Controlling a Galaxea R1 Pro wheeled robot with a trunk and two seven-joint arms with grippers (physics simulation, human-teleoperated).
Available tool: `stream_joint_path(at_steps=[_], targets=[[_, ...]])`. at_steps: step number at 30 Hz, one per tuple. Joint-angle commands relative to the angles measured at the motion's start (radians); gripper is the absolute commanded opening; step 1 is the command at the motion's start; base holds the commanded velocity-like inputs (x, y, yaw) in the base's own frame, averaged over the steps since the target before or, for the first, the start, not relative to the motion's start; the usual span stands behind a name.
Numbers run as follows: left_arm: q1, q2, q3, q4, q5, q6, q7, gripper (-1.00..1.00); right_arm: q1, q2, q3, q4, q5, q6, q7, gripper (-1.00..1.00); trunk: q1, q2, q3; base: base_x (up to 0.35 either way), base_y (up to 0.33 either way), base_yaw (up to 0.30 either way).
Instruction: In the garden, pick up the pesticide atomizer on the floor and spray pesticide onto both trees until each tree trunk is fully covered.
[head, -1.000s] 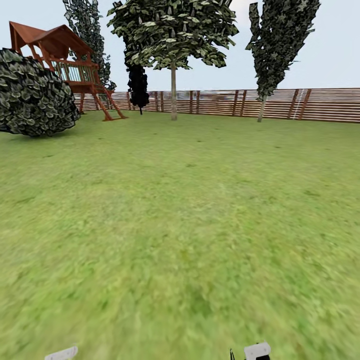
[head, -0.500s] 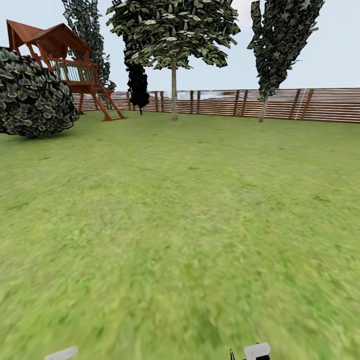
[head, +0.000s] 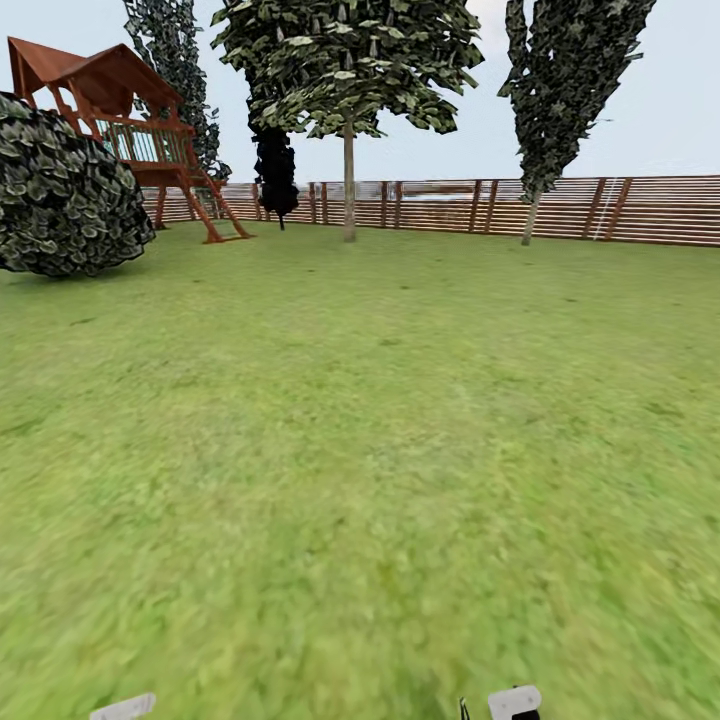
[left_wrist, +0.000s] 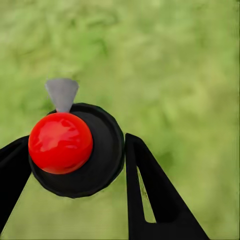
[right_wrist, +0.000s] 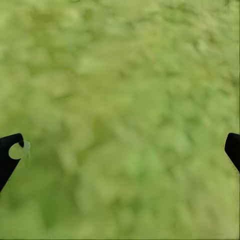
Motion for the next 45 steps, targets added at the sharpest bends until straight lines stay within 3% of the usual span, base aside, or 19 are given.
stream_joint_path(at_steps=[1,45], targets=[[0.000,0.000,0.001,0.000,0.000,0.000,0.000,-1.00,0.000,0.000,0.000,0.000,0.000,0.000,0.000,1.00,0.000,0.000,0.000,0.335,0.078,0.000],[0.000,0.000,0.001,0.000,0.000,0.000,0.000,-1.00,0.000,0.000,0.000,0.000,0.000,0.000,0.000,1.00,0.000,0.000,0.000,0.335,0.078,0.000]])
